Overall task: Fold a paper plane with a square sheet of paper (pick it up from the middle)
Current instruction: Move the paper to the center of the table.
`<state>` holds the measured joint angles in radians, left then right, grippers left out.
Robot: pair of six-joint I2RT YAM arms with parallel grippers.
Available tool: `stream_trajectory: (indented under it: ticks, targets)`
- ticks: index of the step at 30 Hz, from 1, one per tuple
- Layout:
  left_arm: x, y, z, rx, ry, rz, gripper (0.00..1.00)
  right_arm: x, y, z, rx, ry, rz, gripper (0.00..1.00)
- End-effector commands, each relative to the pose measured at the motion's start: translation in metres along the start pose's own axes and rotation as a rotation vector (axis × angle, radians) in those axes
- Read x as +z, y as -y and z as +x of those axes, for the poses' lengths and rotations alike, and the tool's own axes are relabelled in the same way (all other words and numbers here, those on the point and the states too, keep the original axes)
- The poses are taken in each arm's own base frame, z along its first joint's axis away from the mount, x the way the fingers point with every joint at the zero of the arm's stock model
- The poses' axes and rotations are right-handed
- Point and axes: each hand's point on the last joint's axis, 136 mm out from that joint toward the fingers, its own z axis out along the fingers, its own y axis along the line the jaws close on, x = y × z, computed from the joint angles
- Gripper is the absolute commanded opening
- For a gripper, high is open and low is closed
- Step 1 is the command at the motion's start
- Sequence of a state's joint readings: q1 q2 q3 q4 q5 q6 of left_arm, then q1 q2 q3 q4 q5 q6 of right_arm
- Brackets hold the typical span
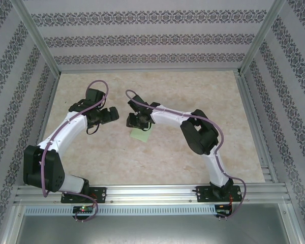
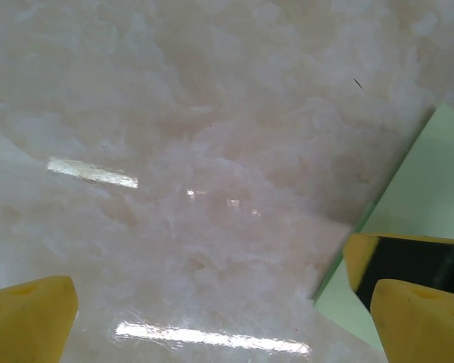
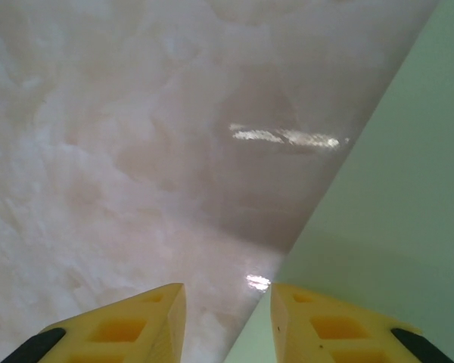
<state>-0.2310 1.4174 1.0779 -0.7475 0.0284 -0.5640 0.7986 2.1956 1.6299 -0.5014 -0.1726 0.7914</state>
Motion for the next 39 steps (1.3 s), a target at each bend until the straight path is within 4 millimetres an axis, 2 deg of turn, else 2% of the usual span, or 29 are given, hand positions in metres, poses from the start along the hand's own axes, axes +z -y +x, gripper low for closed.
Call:
stream_trajectory:
  ticks: [1,6,11,16,19,22,25,28,32,36,39]
  targets:
    - [0.001,0.010,-0.002,-0.022,-0.003,0.068,1.00,0.005,-0.004,0.005,-0.013,-0.019,-0.011,0.36]
    - [0.009,0.015,0.004,-0.029,-0.029,0.104,1.00,0.011,0.013,0.026,-0.052,-0.089,0.026,0.37]
    - [0.011,0.024,0.007,-0.039,-0.047,0.156,1.00,0.008,0.028,0.052,-0.128,-0.160,0.040,0.38]
    - [0.007,0.029,0.006,-0.026,-0.051,0.182,1.00,-0.010,0.051,0.085,-0.267,-0.244,0.069,0.38]
    - [0.007,0.033,0.009,-0.027,-0.060,0.212,1.00,-0.026,0.064,0.098,-0.343,-0.269,0.067,0.39]
    - [0.010,0.043,0.013,-0.026,-0.075,0.270,0.99,-0.043,0.056,0.088,-0.330,-0.219,0.020,0.40]
    - [0.013,0.056,0.016,-0.021,-0.088,0.331,0.93,-0.066,0.027,0.060,-0.217,-0.080,-0.105,0.45]
    - [0.014,0.075,0.021,0.009,-0.112,0.393,0.86,-0.082,0.017,0.041,-0.095,0.038,-0.178,0.47]
    - [0.016,0.108,0.036,0.074,-0.160,0.461,0.69,-0.102,0.046,0.036,0.052,0.139,-0.124,0.50]
    - [0.023,0.143,0.058,0.125,-0.218,0.514,0.50,-0.120,0.079,0.043,0.154,0.174,-0.096,0.57]
    - [0.031,0.167,0.079,0.142,-0.278,0.555,0.39,-0.129,0.101,0.049,0.192,0.173,-0.074,0.61]
